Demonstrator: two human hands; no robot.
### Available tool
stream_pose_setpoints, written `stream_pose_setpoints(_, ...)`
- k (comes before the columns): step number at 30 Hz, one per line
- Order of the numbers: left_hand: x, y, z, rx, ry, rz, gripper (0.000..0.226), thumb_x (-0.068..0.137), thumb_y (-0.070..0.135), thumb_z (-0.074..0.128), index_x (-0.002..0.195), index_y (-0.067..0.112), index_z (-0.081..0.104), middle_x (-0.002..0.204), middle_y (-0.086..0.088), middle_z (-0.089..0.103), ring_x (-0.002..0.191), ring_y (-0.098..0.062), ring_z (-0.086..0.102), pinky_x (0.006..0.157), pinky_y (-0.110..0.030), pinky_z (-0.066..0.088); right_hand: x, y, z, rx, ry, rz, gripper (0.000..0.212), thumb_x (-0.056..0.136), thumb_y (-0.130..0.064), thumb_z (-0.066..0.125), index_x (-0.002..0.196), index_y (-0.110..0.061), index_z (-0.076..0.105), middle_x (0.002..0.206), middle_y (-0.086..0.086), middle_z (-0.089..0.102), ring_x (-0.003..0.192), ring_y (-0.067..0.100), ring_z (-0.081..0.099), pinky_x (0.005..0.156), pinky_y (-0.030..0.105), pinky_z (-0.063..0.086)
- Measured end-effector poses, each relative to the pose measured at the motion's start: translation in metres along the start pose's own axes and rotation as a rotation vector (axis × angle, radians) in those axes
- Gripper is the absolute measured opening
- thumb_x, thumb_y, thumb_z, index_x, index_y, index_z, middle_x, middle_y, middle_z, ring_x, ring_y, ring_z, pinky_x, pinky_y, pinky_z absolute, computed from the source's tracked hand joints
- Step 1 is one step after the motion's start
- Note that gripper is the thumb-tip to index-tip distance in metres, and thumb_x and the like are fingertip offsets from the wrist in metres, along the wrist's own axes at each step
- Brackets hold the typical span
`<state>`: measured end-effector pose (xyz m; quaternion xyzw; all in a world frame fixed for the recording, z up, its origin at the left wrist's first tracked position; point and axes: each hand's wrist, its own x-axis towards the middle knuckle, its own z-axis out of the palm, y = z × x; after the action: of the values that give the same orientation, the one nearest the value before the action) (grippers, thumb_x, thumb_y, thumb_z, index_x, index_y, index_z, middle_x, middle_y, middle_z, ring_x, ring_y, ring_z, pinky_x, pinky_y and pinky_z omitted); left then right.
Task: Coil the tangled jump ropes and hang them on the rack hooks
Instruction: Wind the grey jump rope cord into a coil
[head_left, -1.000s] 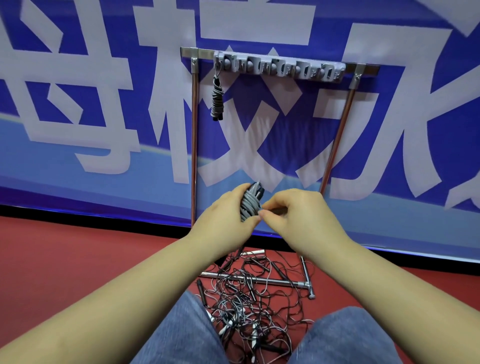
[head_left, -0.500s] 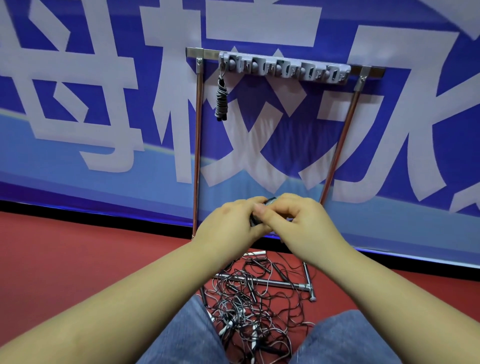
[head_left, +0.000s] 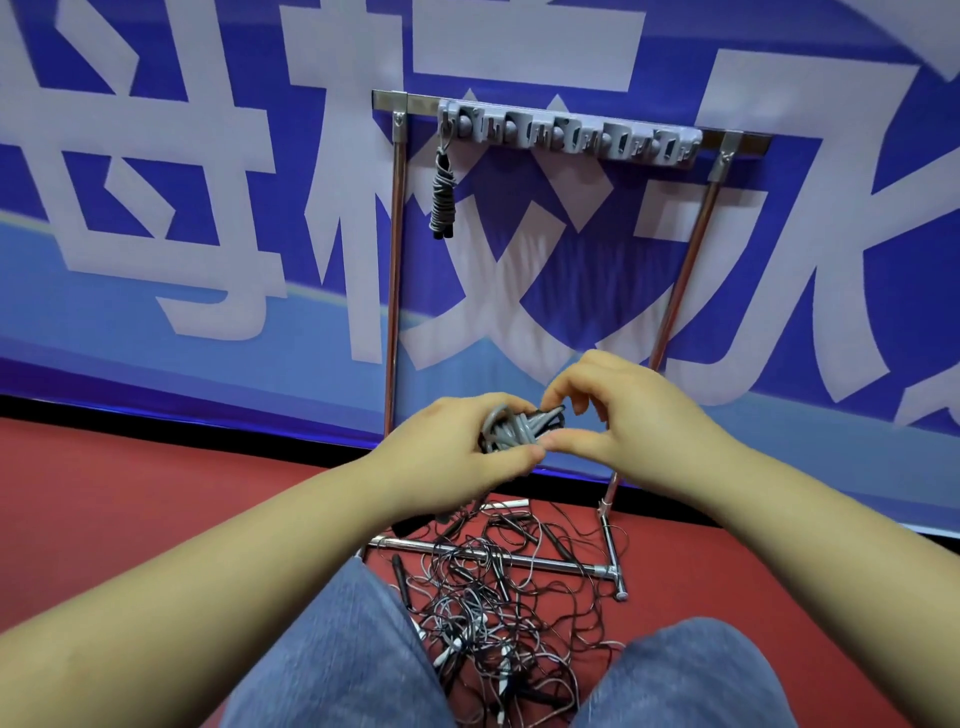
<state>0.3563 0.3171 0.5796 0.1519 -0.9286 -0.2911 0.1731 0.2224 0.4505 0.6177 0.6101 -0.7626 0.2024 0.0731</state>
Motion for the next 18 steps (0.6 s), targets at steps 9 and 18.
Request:
stream_pose_setpoints(9, -0.002, 0.005, -0.009, 0.284, 0.001, 0.101, 0.041, 0.083, 0.057, 0.058, 0.121, 0.045, 0.053, 0.108, 0.018, 0.066, 0.096, -0.005, 0.058, 0.079, -0.025, 0.046, 0.005, -0.016, -0.006, -0.238, -0.186, 0.009, 0.027, 0.084, -0.051, 0.061, 0.088, -0.029, 0.045, 0.080, -0.013, 0.035, 0.083, 0.010, 0.039, 0.070, 0.026, 0.031)
stream_pose_setpoints(18, 0.000, 0.000, -0.005, 0.202, -0.046, 0.138, 0.035, 0.079, 0.048, 0.068, 0.113, 0.041, 0.062, 0.078, 0.021, 0.059, 0.069, 0.004, 0.051, 0.068, -0.018, 0.042, -0.006, -0.023, -0.007, -0.335, -0.187, -0.098, 0.026, 0.089, -0.049, 0.053, 0.100, -0.025, 0.053, 0.093, -0.010, 0.040, 0.099, 0.012, 0.049, 0.070, 0.026, 0.031)
